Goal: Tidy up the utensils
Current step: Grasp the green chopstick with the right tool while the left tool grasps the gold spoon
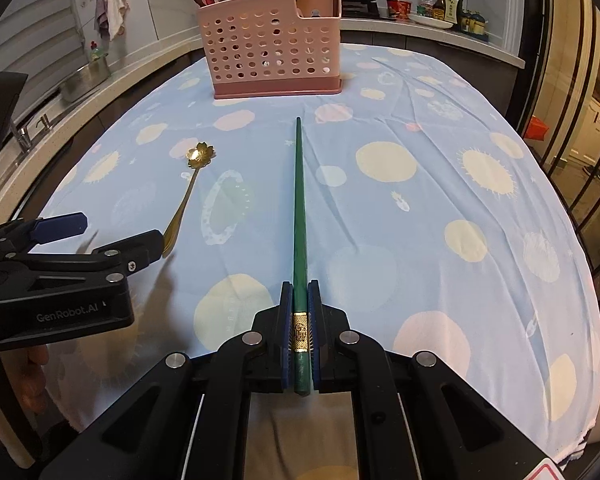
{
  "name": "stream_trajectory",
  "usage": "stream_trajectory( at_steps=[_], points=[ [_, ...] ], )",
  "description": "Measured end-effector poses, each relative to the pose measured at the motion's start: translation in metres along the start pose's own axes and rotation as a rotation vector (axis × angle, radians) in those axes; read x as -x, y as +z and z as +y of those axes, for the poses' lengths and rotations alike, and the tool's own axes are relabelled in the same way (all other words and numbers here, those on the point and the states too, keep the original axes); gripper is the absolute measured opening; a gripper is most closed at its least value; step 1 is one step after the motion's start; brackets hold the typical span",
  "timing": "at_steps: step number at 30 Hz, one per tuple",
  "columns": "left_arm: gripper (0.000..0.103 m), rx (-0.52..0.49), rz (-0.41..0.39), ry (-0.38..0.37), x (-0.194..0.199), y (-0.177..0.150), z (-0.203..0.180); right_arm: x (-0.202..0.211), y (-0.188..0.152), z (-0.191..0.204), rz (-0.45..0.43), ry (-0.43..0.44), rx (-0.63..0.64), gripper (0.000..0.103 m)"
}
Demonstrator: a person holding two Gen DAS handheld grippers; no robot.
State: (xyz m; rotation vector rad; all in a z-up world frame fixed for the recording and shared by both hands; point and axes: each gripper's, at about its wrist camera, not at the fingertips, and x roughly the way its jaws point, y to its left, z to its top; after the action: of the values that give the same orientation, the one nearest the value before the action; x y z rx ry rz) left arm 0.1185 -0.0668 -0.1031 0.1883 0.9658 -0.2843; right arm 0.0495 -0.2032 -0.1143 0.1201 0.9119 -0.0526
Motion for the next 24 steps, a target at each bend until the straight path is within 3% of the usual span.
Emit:
stream_trajectory(
  at_steps=[4,7,12,16,19,24],
  points=[
    [0.092,-0.013,-0.008,-0.005,-0.005,0.001,-0.004,-0.001,0.000,0.000,0.000,0.003,0.001,0.007],
    [0.078,-0.005,0.017,-0.032,-0.012,0.000,-0.003,-0.001,0.000,-0.001,0.000,0.005,0.001,0.007],
    [0.061,-0.015,-0.006,-0.029,-0.008,-0.002,0.000,-0.001,0.000,0.000,-0.001,0.006,-0.001,0.007],
    [0.033,0.000,-0.007,-0.056,-0.004,-0.001,0.009,-0.001,0.000,0.000,-0.001,0.004,0.001,0.007],
    [0.017,0.019,0.000,-0.088,-0.004,0.001,0.015,-0.001,0.000,0.000,-0.001,0.005,0.002,0.007],
    [0.013,0.025,0.004,-0.128,-0.003,0.002,0.017,0.000,0.000,0.000,-0.002,0.006,0.001,0.007]
  ],
)
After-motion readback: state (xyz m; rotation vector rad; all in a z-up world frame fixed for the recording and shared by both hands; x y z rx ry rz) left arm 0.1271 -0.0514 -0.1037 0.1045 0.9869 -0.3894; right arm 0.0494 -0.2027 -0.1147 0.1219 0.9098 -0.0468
